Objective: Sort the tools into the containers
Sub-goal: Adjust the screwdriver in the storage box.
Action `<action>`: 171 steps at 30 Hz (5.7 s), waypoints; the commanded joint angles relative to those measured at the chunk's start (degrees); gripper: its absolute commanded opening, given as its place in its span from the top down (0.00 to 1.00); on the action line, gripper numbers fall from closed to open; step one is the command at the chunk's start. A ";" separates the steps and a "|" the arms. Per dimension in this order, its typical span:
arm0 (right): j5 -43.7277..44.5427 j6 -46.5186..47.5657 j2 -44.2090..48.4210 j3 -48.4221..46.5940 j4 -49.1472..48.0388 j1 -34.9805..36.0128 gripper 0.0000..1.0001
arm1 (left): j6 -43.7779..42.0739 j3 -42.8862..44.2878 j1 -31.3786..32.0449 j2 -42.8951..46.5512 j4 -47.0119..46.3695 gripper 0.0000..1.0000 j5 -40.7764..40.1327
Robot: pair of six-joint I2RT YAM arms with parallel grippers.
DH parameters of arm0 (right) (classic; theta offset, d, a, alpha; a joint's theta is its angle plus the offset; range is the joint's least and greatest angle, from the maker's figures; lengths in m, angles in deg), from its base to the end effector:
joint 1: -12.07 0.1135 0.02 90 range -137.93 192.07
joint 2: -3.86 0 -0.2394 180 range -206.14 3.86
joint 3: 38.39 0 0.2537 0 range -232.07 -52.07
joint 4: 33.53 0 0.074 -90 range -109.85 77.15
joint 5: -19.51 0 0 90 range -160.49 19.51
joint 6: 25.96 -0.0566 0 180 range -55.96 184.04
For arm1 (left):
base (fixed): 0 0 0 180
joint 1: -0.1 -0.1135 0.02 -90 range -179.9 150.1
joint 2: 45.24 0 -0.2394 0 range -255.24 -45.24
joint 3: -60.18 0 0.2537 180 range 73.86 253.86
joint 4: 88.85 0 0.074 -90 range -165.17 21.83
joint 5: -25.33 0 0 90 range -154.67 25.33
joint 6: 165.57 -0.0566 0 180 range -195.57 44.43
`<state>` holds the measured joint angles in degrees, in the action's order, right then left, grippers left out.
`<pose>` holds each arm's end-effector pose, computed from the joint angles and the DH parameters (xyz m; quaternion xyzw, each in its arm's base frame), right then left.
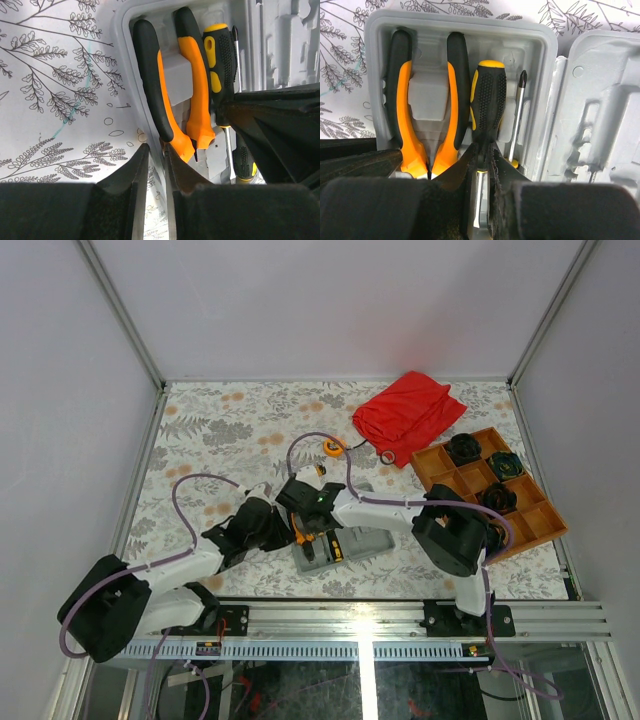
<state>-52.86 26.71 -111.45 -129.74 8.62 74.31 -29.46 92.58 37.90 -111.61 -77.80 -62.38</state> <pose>0.2043 0.3513 0.1099 -0.1775 0.9509 0.0594 0.2465 0.1778 -0.1407 0.0987 -0.0593 0.9219 -0.2694 0.2721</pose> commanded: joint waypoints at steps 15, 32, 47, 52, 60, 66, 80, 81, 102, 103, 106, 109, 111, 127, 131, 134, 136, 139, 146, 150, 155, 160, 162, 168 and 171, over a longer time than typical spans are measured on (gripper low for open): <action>-35.94 -12.71 -30.05 19.40 -29.00 9.22 1.00 | -1.37 -1.05 1.14 -5.00 -3.66 1.00 -0.17; -21.90 -5.63 3.30 12.11 -6.02 7.98 0.95 | -1.06 -1.14 1.04 1.72 4.40 1.00 -4.09; -7.83 -5.04 16.30 8.78 -5.88 2.66 0.70 | 1.81 -4.14 1.05 4.49 3.94 1.00 -2.13; -6.47 -6.24 17.32 9.32 -4.61 2.50 0.68 | 3.66 -5.01 1.15 4.93 3.62 1.00 -1.47; -8.14 -8.15 16.34 13.71 -4.77 1.16 0.68 | 7.39 -7.75 1.99 8.75 3.43 1.00 0.63; -11.28 -6.75 13.89 14.68 -6.26 -0.07 0.72 | 11.35 -9.30 6.12 12.98 3.76 1.00 -0.21; -9.76 -5.01 19.54 13.00 -4.18 -0.10 0.74 | 13.31 -9.54 8.96 17.69 8.16 0.99 -4.00; -9.40 -4.96 19.33 12.65 -3.94 -0.07 0.74 | 13.31 -9.50 8.96 17.49 8.10 0.99 -4.07; -14.62 -3.26 8.26 9.20 -1.25 -0.20 0.85 | 12.37 -8.29 9.00 15.00 7.17 0.98 -3.79; -15.02 -3.03 7.66 8.74 -1.01 -0.25 0.87 | 12.24 -8.20 8.96 14.79 7.07 0.98 -3.69; -17.16 -1.87 5.46 7.17 0.53 -0.24 0.93 | 11.76 -7.97 9.04 13.80 6.46 0.98 -3.42; -19.56 -0.74 3.34 6.30 1.52 -0.27 0.98 | 11.57 -7.69 9.12 12.82 5.63 0.98 -3.09; -21.51 -0.23 2.15 6.31 1.70 -0.24 1.00 | 11.55 -7.53 9.26 12.30 5.14 0.98 -3.05; -34.18 -7.22 -21.18 17.17 -16.28 6.32 1.00 | 12.87 -6.20 13.41 8.45 1.55 1.00 -4.97; -35.99 -8.80 -26.39 17.48 -19.19 7.59 1.00 | 12.74 -6.01 14.59 7.46 0.49 1.00 -5.03; -36.62 -9.12 -29.32 16.52 -19.40 8.43 1.00 | 12.69 -6.09 15.04 6.05 -0.92 1.00 -4.60; -37.18 -9.12 -31.29 15.81 -19.14 9.07 1.00 | 12.69 -6.16 15.32 5.16 -2.10 1.00 -4.11; -38.05 -9.37 -34.26 14.58 -19.17 10.30 1.00 | 12.62 -6.08 15.69 3.85 -3.72 1.00 -3.59; -41.87 -11.41 -42.48 11.75 -21.99 13.30 1.00 | 12.01 -5.55 16.24 2.00 -5.19 1.00 -3.35; -44.07 -13.14 -47.20 11.00 -24.61 14.90 1.00 | 11.82 -5.39 16.43 1.48 -5.63 1.00 -3.25; -44.88 -14.56 -47.75 12.14 -27.20 15.87 1.00 | 11.86 -5.37 16.55 0.97 -5.87 1.00 -3.28; -38.06 -12.02 -31.08 19.44 -25.43 11.44 1.00 | 11.81 -5.34 16.53 3.93 -1.07 1.00 -5.50; -35.66 -10.79 -21.05 21.70 -23.94 8.96 1.00 | 11.61 -5.33 16.56 6.25 2.41 1.00 -7.25; -30.50 -6.96 -3.86 18.85 -15.13 4.29 1.00 | 10.29 -3.86 16.36 10.87 11.96 1.00 -11.67; -27.42 -6.13 -0.60 15.80 -11.47 2.98 1.00 | 9.89 -3.26 16.09 12.23 13.98 0.96 -12.43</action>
<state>-66.17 24.90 -102.25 -119.33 6.31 75.68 -19.58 89.81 52.85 -100.13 -67.07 -76.52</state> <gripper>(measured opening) 0.051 0.113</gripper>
